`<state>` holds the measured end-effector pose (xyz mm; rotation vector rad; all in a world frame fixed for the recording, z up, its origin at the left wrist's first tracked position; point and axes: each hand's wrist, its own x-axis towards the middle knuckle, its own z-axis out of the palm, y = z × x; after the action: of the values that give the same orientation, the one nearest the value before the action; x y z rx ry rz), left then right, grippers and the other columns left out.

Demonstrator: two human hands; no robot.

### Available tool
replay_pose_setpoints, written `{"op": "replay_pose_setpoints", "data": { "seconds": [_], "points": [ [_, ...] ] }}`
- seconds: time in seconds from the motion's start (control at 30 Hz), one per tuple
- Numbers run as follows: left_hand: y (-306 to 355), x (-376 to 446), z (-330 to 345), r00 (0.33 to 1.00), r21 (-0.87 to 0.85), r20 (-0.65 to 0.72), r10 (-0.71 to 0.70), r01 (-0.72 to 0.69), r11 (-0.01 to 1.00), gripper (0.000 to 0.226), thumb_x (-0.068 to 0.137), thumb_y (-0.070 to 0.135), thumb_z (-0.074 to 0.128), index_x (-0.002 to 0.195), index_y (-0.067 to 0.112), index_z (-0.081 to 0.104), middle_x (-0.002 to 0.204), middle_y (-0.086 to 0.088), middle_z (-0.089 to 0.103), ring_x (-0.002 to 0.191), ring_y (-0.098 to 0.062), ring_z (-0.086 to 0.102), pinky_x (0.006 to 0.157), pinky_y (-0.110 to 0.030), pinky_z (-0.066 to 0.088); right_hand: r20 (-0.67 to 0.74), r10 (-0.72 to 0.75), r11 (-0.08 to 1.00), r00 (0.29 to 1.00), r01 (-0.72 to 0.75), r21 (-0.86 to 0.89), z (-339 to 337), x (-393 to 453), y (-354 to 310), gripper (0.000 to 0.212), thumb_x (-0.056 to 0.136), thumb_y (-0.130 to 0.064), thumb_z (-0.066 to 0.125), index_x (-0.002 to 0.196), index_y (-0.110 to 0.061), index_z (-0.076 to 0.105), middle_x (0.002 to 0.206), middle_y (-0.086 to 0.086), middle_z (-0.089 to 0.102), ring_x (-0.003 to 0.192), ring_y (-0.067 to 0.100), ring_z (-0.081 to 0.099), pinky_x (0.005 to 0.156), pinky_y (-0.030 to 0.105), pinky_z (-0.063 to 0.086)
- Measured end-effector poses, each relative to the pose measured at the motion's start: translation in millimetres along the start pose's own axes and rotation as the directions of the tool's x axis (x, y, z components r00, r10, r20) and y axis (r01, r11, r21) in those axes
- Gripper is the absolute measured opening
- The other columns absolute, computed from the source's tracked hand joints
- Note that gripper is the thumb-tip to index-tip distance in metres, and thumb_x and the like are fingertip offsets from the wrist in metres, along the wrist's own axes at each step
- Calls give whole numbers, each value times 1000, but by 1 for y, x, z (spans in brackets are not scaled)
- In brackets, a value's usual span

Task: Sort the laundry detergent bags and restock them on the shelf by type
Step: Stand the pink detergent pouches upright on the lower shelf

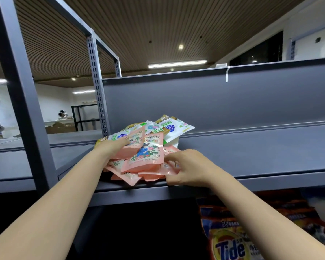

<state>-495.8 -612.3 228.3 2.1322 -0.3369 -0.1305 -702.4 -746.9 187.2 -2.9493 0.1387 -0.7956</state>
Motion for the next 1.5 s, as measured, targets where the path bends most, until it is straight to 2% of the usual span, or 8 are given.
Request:
{"op": "replay_pose_setpoints", "data": {
  "seconds": [0.23, 0.5, 0.63, 0.77, 0.9, 1.03, 1.2, 1.5],
  "points": [
    [8, 2, 13, 997, -22, -68, 25, -27, 999, 60, 81, 33, 70, 129, 5, 47, 121, -14, 55, 98, -29, 54, 74, -32, 42, -91, 127, 975, 988, -142, -174, 16, 5, 7, 39, 90, -53, 43, 114, -26, 55, 105, 4, 65, 95, 32, 58, 71, 36, 42],
    [5, -9, 26, 962, 105, -272, 3, 27, 994, 64, 81, 53, 55, 131, 12, 50, 136, -14, 48, 127, -37, 39, 107, -46, 30, -77, 412, 853, 908, -413, -319, -7, -9, 44, 13, 89, -18, 43, 78, -16, 36, 106, 11, 61, 88, 34, 53, 66, 30, 30],
    [2, -15, 27, 963, 89, -269, 16, 8, 996, 65, 79, 58, 55, 129, 17, 53, 133, -10, 52, 124, -34, 43, 104, -47, 34, -313, 403, 885, 860, -454, -107, -11, -9, 46, 5, 92, -11, 39, 88, -13, 42, 98, 13, 63, 80, 37, 49, 63, 34, 30],
    [2, -17, 22, 988, 33, -157, 7, -2, 999, 59, 76, 46, 62, 126, 15, 53, 125, -9, 55, 118, -30, 49, 80, -39, 52, -487, 344, 939, 803, -303, 165, -19, -3, 41, 7, 94, -15, 40, 89, -15, 45, 85, 9, 59, 73, 32, 42, 61, 37, 35],
    [9, -20, 20, 990, 138, -134, 33, -14, 990, 50, 84, 35, 58, 126, 8, 50, 126, -11, 54, 114, -29, 51, 94, -36, 46, -484, 460, 877, 744, -298, 376, -23, -4, 42, 6, 92, -18, 34, 89, -17, 39, 71, 3, 53, 72, 37, 45, 60, 37, 32],
    [12, -34, 23, 979, 327, -194, 61, 6, 945, 61, 86, 50, 48, 133, 11, 47, 140, -14, 43, 130, -32, 35, 106, -37, 33, -595, 441, 857, 672, -119, 501, -23, -8, 31, 13, 82, -29, 32, 85, -19, 41, 71, 3, 60, 70, 37, 50, 59, 39, 38],
    [1, -51, 43, 926, 483, -305, 222, -50, 874, 83, 79, 72, 45, 133, 9, 48, 142, -15, 40, 134, -30, 25, 105, -41, 24, -594, 347, 885, 726, -45, 463, -18, -2, 20, 7, 87, -26, 34, 83, -22, 39, 79, 4, 66, 72, 36, 57, 61, 48, 47],
    [10, -66, 107, 807, 599, -402, 433, -126, 791, 82, 88, 64, 33, 141, 2, 28, 135, -18, 43, 121, -31, 36, 96, -42, 27, -532, 438, 869, 725, -190, 457, -12, -9, 42, 11, 94, -14, 39, 84, -21, 38, 80, 8, 65, 76, 38, 55, 65, 44, 46]
  ]
}}
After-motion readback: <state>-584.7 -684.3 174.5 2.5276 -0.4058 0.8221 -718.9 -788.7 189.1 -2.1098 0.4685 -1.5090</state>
